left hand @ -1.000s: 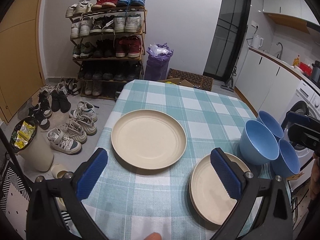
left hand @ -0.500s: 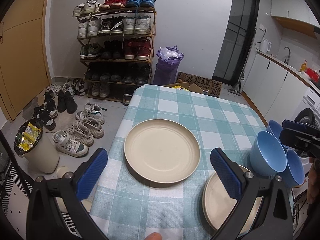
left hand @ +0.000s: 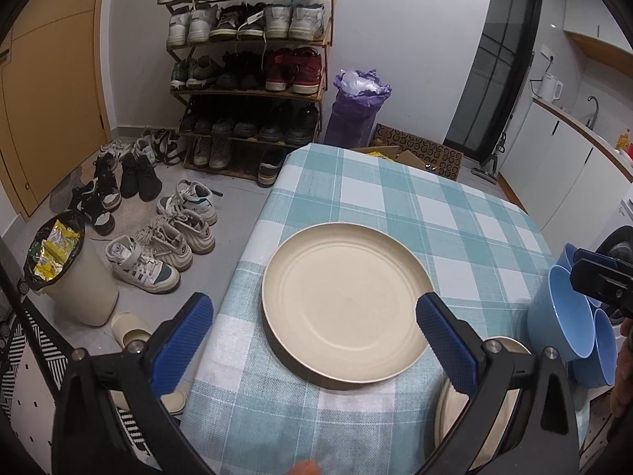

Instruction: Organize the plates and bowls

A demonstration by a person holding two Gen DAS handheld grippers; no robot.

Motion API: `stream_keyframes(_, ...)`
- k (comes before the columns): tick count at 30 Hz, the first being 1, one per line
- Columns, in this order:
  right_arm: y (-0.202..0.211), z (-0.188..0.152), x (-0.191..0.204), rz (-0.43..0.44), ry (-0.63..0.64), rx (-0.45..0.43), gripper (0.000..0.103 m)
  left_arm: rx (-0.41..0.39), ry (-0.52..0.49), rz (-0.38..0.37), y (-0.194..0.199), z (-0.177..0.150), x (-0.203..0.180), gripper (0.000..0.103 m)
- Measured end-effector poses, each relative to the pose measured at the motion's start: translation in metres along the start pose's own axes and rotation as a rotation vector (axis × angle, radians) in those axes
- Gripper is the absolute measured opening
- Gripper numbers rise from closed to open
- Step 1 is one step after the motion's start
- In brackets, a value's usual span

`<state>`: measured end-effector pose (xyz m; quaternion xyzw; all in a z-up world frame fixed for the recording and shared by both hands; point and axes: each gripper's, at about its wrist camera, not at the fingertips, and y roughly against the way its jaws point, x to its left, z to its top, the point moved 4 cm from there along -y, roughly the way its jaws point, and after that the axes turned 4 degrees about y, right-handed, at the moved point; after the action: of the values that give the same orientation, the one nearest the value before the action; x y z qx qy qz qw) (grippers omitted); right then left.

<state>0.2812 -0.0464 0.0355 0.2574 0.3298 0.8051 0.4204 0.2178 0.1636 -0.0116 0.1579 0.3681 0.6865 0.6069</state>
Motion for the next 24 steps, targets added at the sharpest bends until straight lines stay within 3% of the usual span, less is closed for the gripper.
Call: stream_keyframes(24, -0.107, -0.011, -0.005, -0.003, -0.034, 0.142, 0.102, 0.092, 0.044, 0.050, -0.065, -0.009, 0.022, 0.103)
